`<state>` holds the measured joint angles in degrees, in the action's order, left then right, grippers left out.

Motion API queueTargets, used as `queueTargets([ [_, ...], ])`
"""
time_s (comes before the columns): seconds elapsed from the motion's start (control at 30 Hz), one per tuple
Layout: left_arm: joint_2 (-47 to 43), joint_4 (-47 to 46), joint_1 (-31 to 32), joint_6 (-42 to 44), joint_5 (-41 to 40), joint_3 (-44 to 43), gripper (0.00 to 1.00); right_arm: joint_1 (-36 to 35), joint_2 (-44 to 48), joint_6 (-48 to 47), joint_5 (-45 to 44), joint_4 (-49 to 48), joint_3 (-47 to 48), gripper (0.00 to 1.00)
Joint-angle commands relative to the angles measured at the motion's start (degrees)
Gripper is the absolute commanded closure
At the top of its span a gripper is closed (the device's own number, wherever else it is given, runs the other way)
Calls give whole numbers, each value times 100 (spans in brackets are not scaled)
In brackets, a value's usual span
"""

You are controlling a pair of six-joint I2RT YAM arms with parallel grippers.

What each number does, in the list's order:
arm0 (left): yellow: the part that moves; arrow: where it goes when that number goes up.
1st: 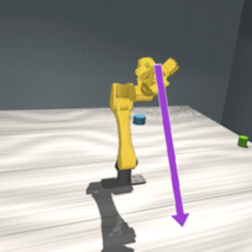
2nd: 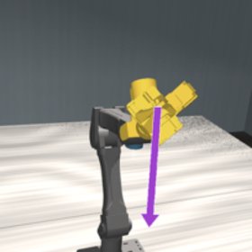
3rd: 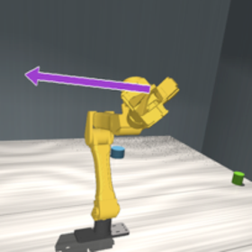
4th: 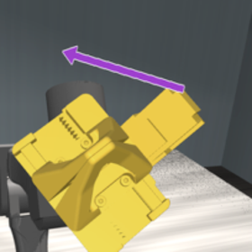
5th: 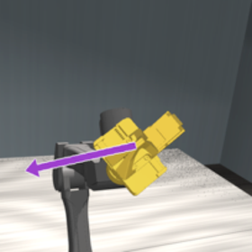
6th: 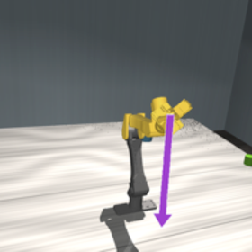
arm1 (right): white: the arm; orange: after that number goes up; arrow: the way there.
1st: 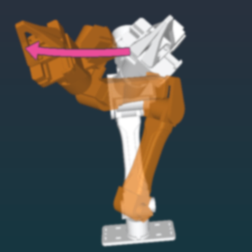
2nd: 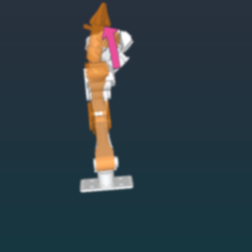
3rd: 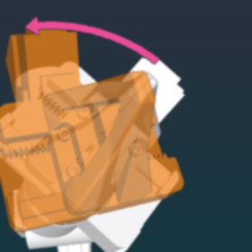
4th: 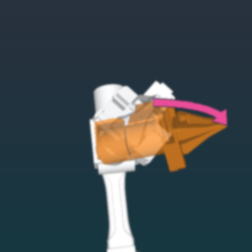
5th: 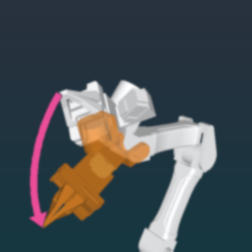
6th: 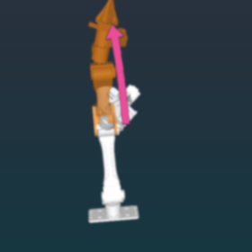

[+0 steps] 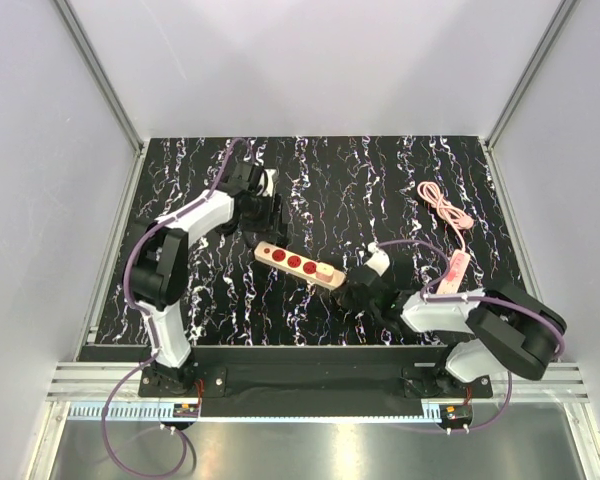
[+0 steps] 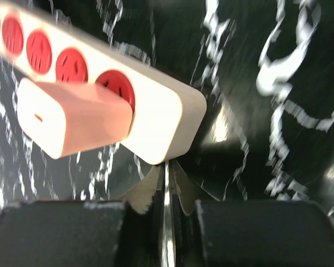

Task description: Insert the plug

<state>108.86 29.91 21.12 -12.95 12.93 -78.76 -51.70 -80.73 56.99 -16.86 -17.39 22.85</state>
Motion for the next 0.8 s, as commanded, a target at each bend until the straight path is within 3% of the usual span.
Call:
queueTargets([
  [0.0,-355,490,111,-102,-300,562,100,326,-249,-433,-151,-423,447,87],
  [0.2,-1093,112,392,-550,-62,1572,100,1293,-1382,-1014,804,-862,1536,87],
  [0.47,-1850,-38,761,-885,113,2014,100,2032,-3262,-1374,2010,-846,3591,87],
  [0.57,-1895,181,762,-456,-158,1778,100,2287,-3650,-1515,2608,-661,4190,87],
  [0.77,-2097,1181,823,1659,-529,637,100,2489,-3346,-2182,3233,-73,4474,85],
])
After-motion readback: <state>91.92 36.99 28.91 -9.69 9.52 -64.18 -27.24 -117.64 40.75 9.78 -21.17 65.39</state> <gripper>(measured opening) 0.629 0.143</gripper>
